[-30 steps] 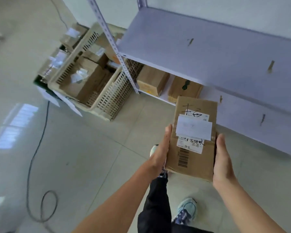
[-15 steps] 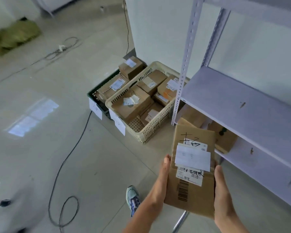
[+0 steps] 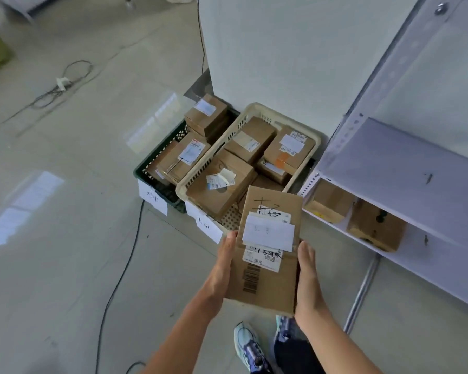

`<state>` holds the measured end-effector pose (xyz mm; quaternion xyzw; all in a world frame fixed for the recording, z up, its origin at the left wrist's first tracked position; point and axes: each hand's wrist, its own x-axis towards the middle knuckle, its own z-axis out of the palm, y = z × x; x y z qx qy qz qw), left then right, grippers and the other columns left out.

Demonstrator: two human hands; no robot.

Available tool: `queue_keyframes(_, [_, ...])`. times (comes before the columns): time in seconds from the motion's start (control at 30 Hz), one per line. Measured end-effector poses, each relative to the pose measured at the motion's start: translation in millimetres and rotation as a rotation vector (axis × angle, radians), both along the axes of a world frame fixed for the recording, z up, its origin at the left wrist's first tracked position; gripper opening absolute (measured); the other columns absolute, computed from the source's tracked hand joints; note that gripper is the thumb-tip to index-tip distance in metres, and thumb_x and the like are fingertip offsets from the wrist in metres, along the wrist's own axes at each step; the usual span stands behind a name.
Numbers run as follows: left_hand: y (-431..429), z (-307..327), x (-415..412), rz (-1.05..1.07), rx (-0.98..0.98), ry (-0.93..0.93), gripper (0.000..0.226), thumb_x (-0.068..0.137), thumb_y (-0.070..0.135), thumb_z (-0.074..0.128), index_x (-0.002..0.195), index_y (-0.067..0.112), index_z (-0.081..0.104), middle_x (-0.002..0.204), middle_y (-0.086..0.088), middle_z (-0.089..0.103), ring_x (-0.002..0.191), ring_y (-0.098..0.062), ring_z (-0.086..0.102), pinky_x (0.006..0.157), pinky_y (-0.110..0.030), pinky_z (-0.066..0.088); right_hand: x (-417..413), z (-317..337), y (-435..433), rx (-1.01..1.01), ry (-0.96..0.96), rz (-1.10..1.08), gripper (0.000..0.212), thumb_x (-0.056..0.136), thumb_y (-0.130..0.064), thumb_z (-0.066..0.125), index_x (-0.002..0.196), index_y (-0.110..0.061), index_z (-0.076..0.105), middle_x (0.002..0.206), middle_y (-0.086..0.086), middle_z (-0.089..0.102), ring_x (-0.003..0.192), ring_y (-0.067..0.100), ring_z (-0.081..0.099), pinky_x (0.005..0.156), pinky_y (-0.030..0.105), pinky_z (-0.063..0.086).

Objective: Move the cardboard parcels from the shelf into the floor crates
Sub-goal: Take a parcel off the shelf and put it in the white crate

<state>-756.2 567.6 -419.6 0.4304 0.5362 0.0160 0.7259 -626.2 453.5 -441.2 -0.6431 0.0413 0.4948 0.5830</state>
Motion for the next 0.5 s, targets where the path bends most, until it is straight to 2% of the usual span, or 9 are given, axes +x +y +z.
queue_keyframes(0.07, [29, -8, 5, -0.017, 0.017, 0.044, 0.077, 0.092, 0.091, 0.023, 0.145, 0.044, 0.054, 0.140, 0.002, 0.070, 0.130, -0.025, 0.067, 0.117, -0.061, 0.047, -1, -11, 25, 0.004, 0.051, 0.004, 0.084, 0.083, -0.088, 0.049, 0.148, -0.035, 0.051, 0.131, 0.006, 0.074, 0.122, 0.030, 0.071, 0.104, 0.058, 0.055])
queue_keyframes(0.1, [43, -14, 8, -0.022, 0.042, 0.052, 0.072, 0.086, 0.089, 0.025, 0.133, 0.050, 0.063, 0.133, 0.008, 0.073, 0.125, -0.017, 0.069, 0.111, -0.058, 0.052, -1, -17, 37, 0.002, 0.075, 0.005, 0.093, 0.077, -0.092, 0.051, 0.150, -0.034, 0.051, 0.134, 0.006, 0.073, 0.124, 0.030, 0.069, 0.109, 0.060, 0.052])
queue_keyframes(0.17, [70, -23, 17, -0.047, 0.074, 0.060, 0.054, 0.086, 0.089, 0.026, 0.100, 0.064, 0.072, 0.099, 0.029, 0.077, 0.096, 0.009, 0.073, 0.089, -0.041, 0.057, 0, -32, 60, -0.017, 0.090, -0.015, 0.106, 0.067, -0.096, 0.053, 0.153, -0.036, 0.049, 0.145, 0.005, 0.065, 0.133, 0.028, 0.063, 0.115, 0.059, 0.047])
queue_keyframes(0.23, [97, -33, 29, -0.089, 0.103, 0.090, 0.048, 0.091, 0.092, 0.028, 0.084, 0.072, 0.071, 0.083, 0.042, 0.071, 0.078, 0.022, 0.067, 0.077, -0.026, 0.047, 4, -50, 82, -0.076, 0.070, -0.051, 0.109, 0.065, -0.097, 0.050, 0.157, -0.038, 0.043, 0.156, 0.002, 0.052, 0.143, 0.024, 0.052, 0.119, 0.057, 0.042])
queue_keyframes(0.27, [110, -43, 35, -0.106, 0.110, 0.104, 0.050, 0.091, 0.091, 0.030, 0.087, 0.069, 0.074, 0.084, 0.042, 0.071, 0.079, 0.022, 0.067, 0.075, -0.023, 0.044, 7, -61, 93, -0.098, 0.068, -0.067, 0.105, 0.069, -0.095, 0.049, 0.156, -0.038, 0.044, 0.158, 0.001, 0.048, 0.145, 0.022, 0.049, 0.120, 0.056, 0.041])
queue_keyframes(0.33, [135, -69, 48, -0.134, 0.096, 0.123, 0.062, 0.086, 0.088, 0.033, 0.105, 0.051, 0.079, 0.098, 0.026, 0.080, 0.096, 0.009, 0.071, 0.080, -0.024, 0.047, 13, -84, 115, -0.124, 0.093, -0.091, 0.094, 0.074, -0.092, 0.046, 0.151, -0.039, 0.050, 0.156, 0.002, 0.051, 0.142, 0.020, 0.051, 0.116, 0.053, 0.045])
queue_keyframes(0.37, [147, -79, 55, -0.144, 0.089, 0.134, 0.070, 0.082, 0.086, 0.033, 0.115, 0.043, 0.077, 0.110, 0.016, 0.080, 0.108, -0.003, 0.071, 0.087, -0.029, 0.051, 18, -95, 125, -0.141, 0.121, -0.103, 0.092, 0.074, -0.092, 0.045, 0.148, -0.039, 0.053, 0.152, 0.002, 0.054, 0.138, 0.020, 0.054, 0.111, 0.050, 0.049])
queue_keyframes(0.43, [168, -99, 70, -0.169, 0.071, 0.174, 0.089, 0.076, 0.091, 0.034, 0.133, 0.033, 0.067, 0.139, 0.001, 0.066, 0.129, -0.017, 0.061, 0.108, -0.045, 0.051, 27, -117, 144, -0.178, 0.150, -0.112, 0.092, 0.076, -0.095, 0.043, 0.146, -0.038, 0.055, 0.148, 0.002, 0.058, 0.134, 0.020, 0.058, 0.103, 0.046, 0.052])
queue_keyframes(0.5, [184, -116, 81, -0.190, 0.060, 0.188, 0.094, 0.073, 0.094, 0.034, 0.135, 0.031, 0.068, 0.143, -0.002, 0.059, 0.132, -0.019, 0.057, 0.117, -0.052, 0.045, 36, -134, 160, -0.211, 0.135, -0.118, 0.085, 0.083, -0.092, 0.039, 0.149, -0.040, 0.053, 0.153, -0.001, 0.054, 0.138, 0.018, 0.054, 0.112, 0.048, 0.047])
